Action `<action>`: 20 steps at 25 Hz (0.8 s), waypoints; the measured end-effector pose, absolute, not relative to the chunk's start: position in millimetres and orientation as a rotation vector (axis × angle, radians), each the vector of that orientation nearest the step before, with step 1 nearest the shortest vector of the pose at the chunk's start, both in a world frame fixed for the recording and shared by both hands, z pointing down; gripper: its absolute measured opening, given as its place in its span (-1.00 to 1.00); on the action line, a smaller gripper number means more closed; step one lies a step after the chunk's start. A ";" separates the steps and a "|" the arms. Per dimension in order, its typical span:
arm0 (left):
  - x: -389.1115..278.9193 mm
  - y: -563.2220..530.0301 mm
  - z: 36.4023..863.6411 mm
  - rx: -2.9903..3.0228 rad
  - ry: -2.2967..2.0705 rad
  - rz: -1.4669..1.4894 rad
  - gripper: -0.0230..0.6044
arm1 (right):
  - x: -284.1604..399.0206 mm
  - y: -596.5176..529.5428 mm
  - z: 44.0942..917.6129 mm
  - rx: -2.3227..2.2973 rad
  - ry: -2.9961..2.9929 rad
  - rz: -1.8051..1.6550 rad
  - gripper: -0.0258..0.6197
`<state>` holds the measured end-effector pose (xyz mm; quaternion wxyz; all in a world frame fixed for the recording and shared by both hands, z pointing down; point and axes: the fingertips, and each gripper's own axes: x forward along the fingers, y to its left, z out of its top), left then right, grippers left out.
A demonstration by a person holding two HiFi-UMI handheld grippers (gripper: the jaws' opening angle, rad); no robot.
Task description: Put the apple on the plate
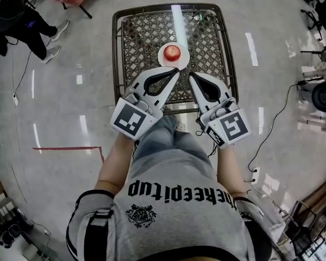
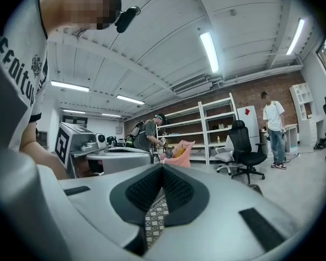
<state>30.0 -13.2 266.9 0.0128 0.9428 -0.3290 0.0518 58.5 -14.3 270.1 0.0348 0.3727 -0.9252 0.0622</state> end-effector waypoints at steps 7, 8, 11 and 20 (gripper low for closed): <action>31.9 -0.2 266.3 2.948 -1.023 0.165 -0.88 | 57.5 -1.4 268.9 1.138 -2.849 0.167 -0.92; 32.7 1.0 266.2 2.948 -1.024 0.165 -0.88 | 57.5 0.0 268.9 1.136 -2.850 0.165 -0.92; 34.2 4.0 264.6 2.951 -1.022 0.162 -0.88 | 57.1 2.5 267.5 1.133 -2.854 0.158 -0.92; 36.5 1.7 261.0 2.961 -1.020 0.156 -0.88 | 56.7 -0.1 261.2 1.129 -2.872 0.146 -0.92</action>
